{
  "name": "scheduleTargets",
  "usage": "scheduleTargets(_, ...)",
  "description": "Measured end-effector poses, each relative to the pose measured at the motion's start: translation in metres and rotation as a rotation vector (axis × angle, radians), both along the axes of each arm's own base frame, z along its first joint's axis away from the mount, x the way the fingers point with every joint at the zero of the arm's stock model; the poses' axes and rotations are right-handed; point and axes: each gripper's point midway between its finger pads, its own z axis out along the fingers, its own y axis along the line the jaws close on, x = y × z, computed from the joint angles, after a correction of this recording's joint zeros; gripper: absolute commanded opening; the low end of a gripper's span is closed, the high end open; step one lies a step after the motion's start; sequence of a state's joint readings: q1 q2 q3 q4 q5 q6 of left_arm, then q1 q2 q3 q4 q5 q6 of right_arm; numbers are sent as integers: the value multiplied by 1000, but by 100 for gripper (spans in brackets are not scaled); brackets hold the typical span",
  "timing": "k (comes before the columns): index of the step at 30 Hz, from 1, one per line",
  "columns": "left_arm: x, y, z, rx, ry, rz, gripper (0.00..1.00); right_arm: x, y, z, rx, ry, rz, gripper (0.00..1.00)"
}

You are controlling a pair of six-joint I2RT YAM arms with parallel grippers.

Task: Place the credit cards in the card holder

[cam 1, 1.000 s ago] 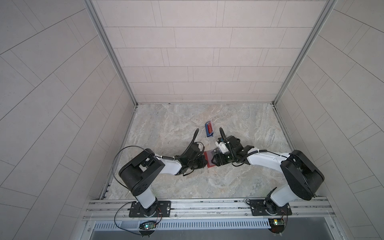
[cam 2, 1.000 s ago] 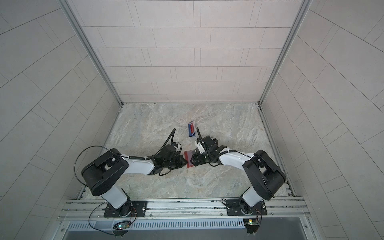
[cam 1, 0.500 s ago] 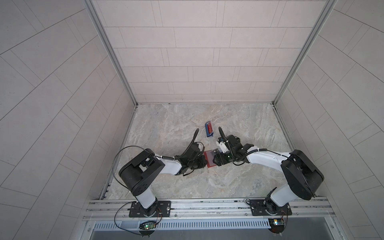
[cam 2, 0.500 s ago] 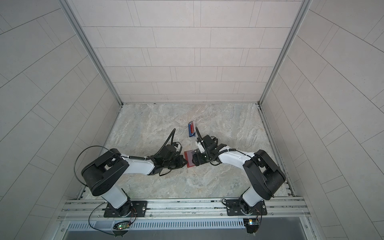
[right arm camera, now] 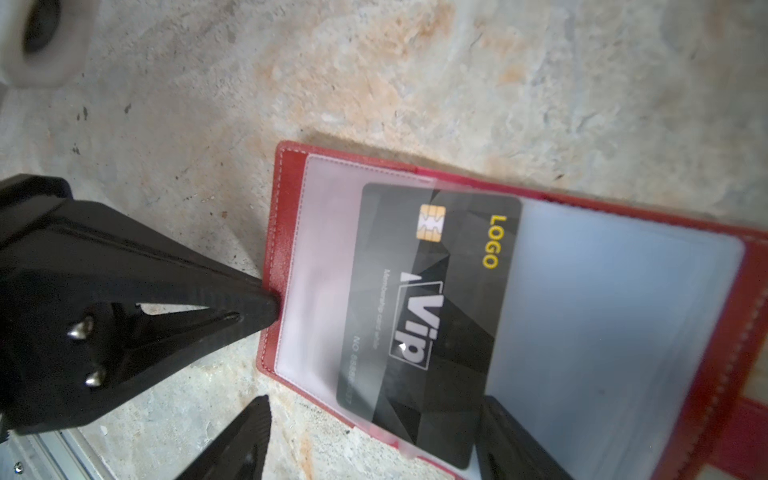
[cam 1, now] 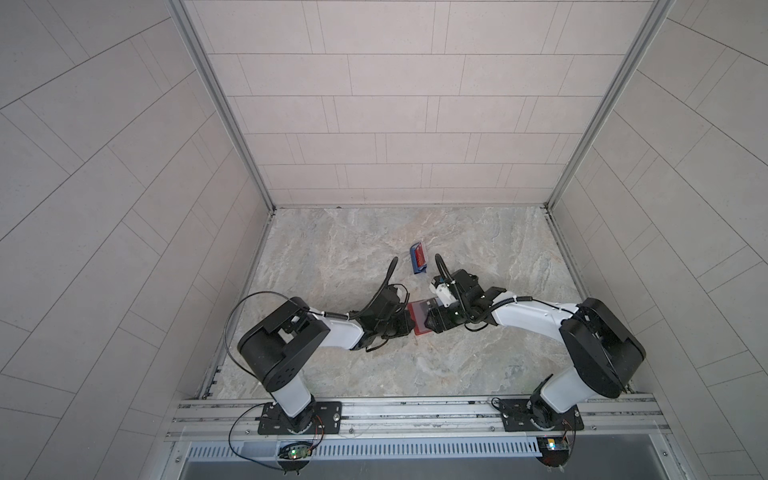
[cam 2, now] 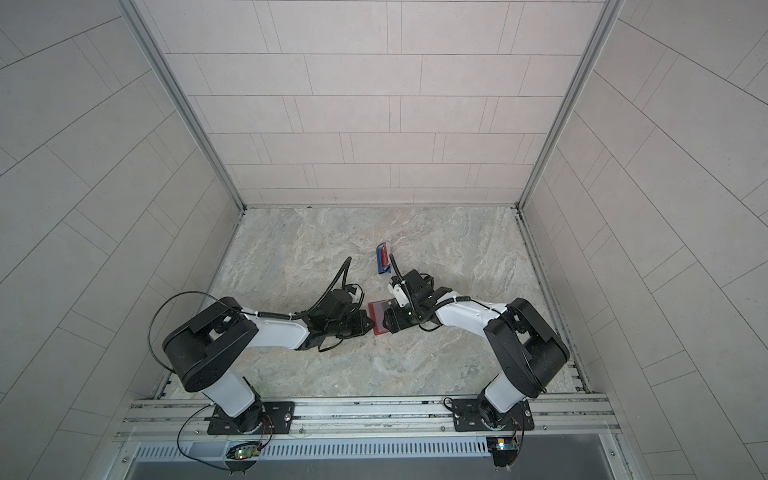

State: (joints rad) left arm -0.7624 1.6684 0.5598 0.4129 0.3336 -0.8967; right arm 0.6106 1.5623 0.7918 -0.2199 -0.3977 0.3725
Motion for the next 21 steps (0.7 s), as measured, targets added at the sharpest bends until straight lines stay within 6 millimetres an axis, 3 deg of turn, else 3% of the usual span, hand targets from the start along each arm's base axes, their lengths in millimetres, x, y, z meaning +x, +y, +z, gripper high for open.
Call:
scheduleTargets(10, 0, 0, 0, 2, -4, -6, 0, -7, 6, 1, 34, 26, 26, 78)
scheduleTargets(21, 0, -1, 0, 3, -8, -11, 0, 6, 1, -1, -15, -11, -26, 78)
